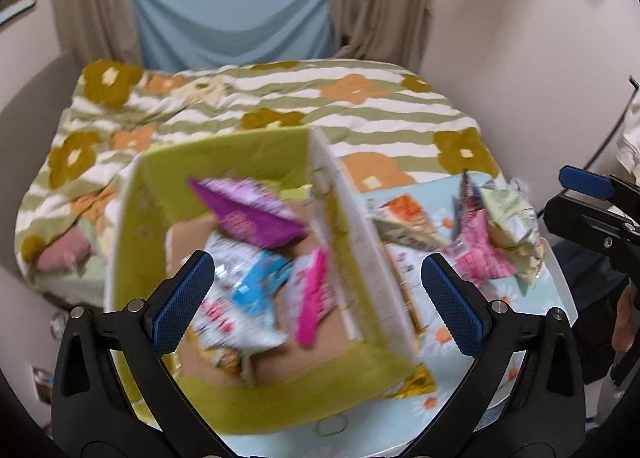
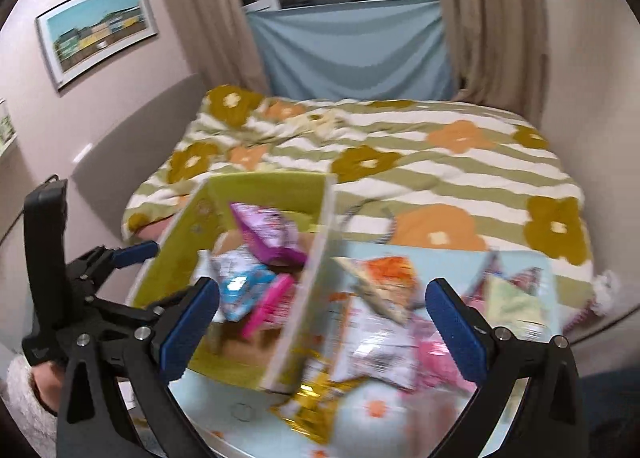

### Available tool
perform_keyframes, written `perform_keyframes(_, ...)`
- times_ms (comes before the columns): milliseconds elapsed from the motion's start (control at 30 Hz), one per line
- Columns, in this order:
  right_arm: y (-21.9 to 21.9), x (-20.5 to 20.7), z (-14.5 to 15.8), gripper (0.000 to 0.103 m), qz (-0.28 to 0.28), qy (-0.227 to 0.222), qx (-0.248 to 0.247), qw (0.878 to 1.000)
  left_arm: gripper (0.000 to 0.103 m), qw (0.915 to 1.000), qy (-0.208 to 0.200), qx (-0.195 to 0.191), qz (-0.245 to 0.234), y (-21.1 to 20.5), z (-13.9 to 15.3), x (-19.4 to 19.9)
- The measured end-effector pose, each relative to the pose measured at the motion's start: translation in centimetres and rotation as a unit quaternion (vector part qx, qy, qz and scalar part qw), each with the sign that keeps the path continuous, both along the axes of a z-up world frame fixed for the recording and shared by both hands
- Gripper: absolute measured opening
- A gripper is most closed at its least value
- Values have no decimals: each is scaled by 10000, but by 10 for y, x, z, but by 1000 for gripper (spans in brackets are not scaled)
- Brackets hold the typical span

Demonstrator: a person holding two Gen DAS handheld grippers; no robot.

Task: Organize snacks
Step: 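Grasp the cheese-stick bag with the left gripper while the right gripper grasps the green bag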

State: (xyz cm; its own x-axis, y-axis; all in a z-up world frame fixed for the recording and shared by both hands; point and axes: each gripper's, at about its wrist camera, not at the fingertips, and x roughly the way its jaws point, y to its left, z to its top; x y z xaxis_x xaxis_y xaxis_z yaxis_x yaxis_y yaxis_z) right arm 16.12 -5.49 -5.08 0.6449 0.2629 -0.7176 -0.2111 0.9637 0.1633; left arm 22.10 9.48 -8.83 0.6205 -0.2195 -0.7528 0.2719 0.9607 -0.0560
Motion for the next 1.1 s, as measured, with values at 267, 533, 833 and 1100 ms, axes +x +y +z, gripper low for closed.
perform_keyframes(267, -91, -4, 2, 103, -786, 119, -7, 9968, 103, 9975, 212, 226, -636, -83, -1, 34)
perform_keyframes(533, -164, 7, -29, 103, -1386, 615, 594, 9867, 103, 9860, 896, 842, -1124, -141, -33, 86)
perform_keyframes(833, -197, 26, -85, 103, -1854, 1291, 1060, 9684, 103, 9582, 1587, 1726, -1641, -188, -97, 127)
perform_keyframes(1100, -200, 44, -117, 103, -1959, 1614, 1094, 9610, 100, 9327, 2261, 2122, -1842, -209, -151, 154)
